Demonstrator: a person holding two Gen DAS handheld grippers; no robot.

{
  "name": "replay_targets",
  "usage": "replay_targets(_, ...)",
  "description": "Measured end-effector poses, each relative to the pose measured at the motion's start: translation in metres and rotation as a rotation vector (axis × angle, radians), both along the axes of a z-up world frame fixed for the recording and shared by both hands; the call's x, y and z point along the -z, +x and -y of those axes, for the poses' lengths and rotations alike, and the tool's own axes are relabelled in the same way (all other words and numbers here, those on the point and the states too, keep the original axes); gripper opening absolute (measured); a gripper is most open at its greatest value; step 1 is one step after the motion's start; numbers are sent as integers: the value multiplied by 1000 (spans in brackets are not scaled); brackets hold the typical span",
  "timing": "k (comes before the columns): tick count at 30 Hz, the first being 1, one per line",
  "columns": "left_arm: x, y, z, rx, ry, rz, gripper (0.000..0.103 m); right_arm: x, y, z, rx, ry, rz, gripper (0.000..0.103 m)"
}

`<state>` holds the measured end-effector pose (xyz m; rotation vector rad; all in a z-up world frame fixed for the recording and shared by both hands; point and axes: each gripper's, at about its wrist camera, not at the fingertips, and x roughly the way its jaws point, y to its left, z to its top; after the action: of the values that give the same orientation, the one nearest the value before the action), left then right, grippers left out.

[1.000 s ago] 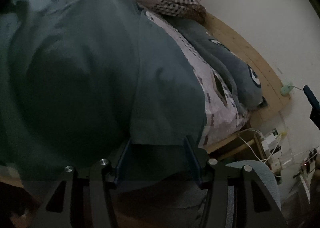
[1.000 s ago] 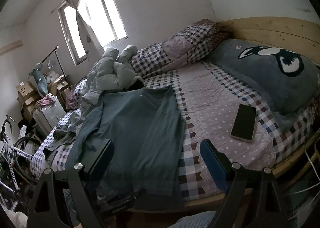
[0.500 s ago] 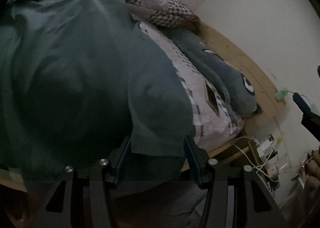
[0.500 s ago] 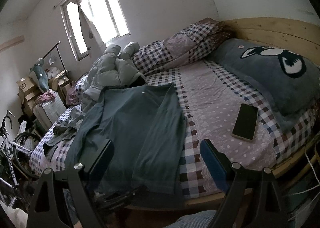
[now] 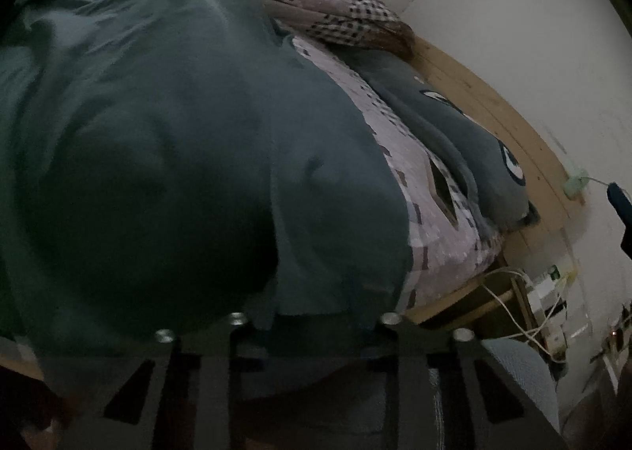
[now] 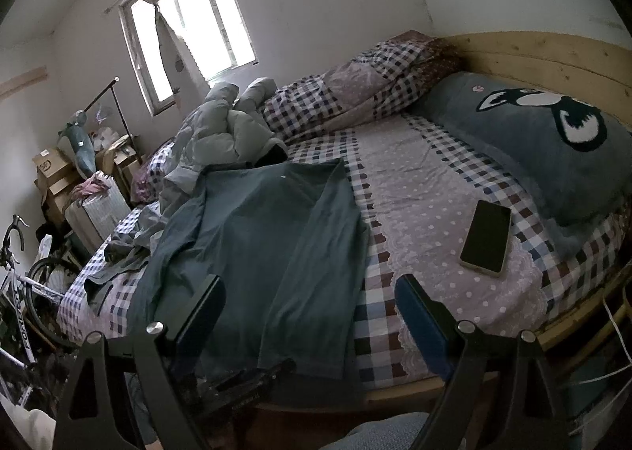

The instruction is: Fold clothes

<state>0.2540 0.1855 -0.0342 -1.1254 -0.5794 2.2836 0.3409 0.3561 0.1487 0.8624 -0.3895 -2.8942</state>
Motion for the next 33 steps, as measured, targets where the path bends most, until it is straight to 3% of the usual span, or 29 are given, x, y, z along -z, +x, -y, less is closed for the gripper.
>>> replay_targets(1,0,-1,1,-4,3,2,13,0,0,0,0,0,2,90)
replay_targets(4,-1,-2,3,8,26,8,6,2,-2,0,2,0,7,90)
replay_targets(10,-27,-2,9,47,54,-18,2,4,-6,-1,-2,8,15,90)
replay_targets(22,-158,-41,53,90,131,-181,1,20,-39,-24,11,-32,50,90)
replay_targets(26,-210,-62,76,87,153,-255,1,26,-60,-31,-1,-36,62,90)
replay_targets(33,-272,-109,112,77,169,-320,1,41,-108,-24,-63,16,96,90)
